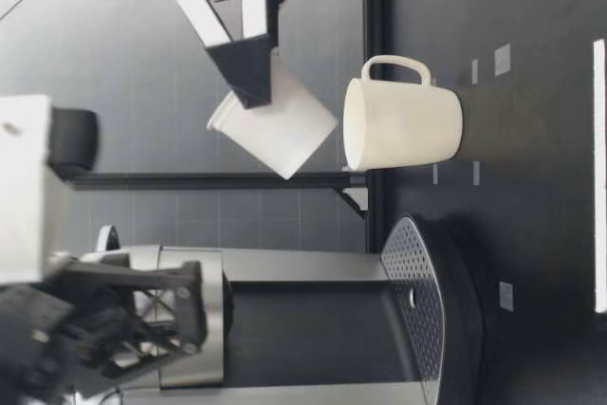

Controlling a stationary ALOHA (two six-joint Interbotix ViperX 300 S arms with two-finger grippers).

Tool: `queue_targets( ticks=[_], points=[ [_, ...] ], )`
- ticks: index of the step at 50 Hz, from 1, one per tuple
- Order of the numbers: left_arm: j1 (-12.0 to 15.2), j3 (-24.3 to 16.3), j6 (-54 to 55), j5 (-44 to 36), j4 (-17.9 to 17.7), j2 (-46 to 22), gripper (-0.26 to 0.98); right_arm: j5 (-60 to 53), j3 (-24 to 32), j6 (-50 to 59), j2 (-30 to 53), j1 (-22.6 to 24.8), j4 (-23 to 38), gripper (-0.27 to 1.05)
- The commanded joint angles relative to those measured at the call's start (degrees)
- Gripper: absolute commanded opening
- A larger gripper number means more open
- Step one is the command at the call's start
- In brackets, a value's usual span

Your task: Place the coffee capsule inside the capsule container, then place the cup onto the center of the cup tray.

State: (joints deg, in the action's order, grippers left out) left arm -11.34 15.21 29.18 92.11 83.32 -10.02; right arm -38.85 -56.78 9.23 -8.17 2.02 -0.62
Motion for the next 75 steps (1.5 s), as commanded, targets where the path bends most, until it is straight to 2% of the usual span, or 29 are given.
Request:
queue_targets(
  ticks=[1, 12, 20, 38, 50, 62, 75],
  points=[
    [-0.1, 0.9, 0.5, 0.2, 1.9, 0.9, 0.17, -0.2, 0.4, 0.1, -0.8, -0.4, -0.1, 0.6],
    [0.0, 3.8, 0.7, -0.6, 5.4, 0.9, 0.17, -0.1, 0.4, 0.0, -0.8, -0.4, -0.1, 0.6],
    [1.1, 4.9, 1.0, -1.3, 7.2, 1.1, 0.17, 0.1, 0.4, 0.0, -0.7, -0.4, 0.0, 0.6],
    [3.8, 6.5, 2.6, -2.7, 7.8, 2.3, 0.17, 0.6, 0.3, 0.1, -0.8, -0.4, -0.1, 0.6],
    [4.3, 7.7, 2.5, -2.5, 11.2, 4.2, 0.17, 0.9, 0.2, 0.2, -0.8, -0.4, 0.0, 0.6],
    [5.9, 8.5, 2.4, -2.5, 12.0, 5.7, 0.17, 0.9, 0.3, 0.1, -0.9, -0.4, 0.0, 0.6],
    [6.2, 8.5, 2.5, -2.5, 14.5, 8.1, 0.17, 0.9, 0.3, 0.1, -1.0, -0.4, 0.0, 0.6]
  ],
)
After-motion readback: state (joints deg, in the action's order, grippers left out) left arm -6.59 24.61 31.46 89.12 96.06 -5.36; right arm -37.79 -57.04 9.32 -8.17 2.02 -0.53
